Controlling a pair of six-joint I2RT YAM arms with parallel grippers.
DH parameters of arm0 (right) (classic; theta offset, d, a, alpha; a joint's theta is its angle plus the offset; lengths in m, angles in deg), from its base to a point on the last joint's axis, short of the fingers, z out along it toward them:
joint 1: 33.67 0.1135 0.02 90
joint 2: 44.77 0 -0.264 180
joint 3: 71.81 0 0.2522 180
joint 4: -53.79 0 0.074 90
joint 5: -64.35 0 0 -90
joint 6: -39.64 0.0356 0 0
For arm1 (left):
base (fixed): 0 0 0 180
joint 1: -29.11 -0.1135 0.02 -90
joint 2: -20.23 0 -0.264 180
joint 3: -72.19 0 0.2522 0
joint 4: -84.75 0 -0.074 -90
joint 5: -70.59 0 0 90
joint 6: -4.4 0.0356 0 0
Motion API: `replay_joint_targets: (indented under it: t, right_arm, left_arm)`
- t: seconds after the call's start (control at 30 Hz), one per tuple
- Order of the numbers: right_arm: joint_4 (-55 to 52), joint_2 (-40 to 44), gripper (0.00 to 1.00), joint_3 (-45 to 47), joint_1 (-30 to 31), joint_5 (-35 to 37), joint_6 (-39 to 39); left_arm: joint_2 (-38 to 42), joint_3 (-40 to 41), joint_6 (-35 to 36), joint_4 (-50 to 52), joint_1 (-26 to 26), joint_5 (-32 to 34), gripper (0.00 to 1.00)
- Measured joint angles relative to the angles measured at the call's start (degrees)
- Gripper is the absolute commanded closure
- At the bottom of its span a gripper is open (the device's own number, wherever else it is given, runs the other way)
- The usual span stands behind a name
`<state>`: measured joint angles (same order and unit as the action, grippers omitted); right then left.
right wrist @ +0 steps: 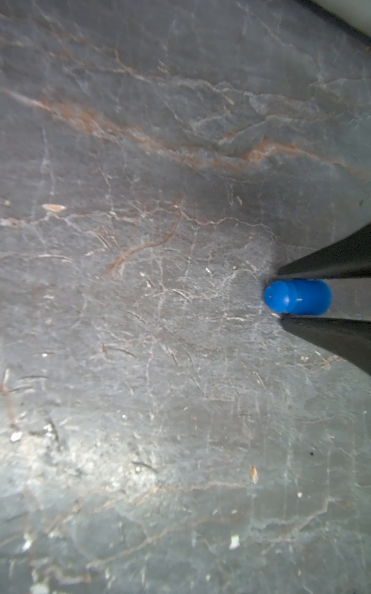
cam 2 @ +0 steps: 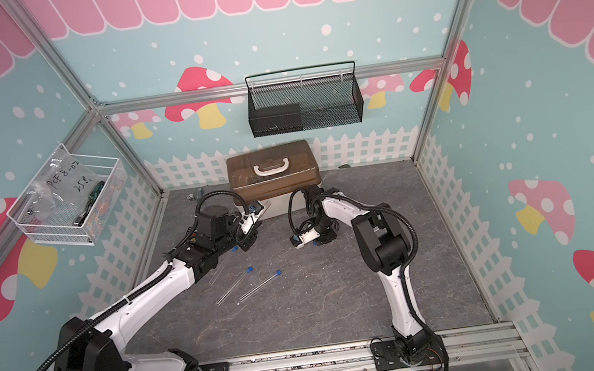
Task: Insert stoppers into test tubes
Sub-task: Pick up the stopper from the center of the board.
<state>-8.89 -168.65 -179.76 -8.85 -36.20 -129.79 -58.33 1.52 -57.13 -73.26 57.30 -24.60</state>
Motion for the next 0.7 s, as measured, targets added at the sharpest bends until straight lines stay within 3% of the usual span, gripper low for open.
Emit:
replay_joint_targets:
  t: [0.47,0.7]
  right_arm:
    - [0.66,0.52,0.86,0.7,-0.02,-1.16,5.99]
    - [2.62,13.75,0.87,13.88,0.13,-4.44,14.93]
  left_arm:
    - [0.0,0.22,0.39,-0.04,0.0,0.04,1.0]
    - [0.17,1.53,1.6,-0.07,0.0,0.68,1.0]
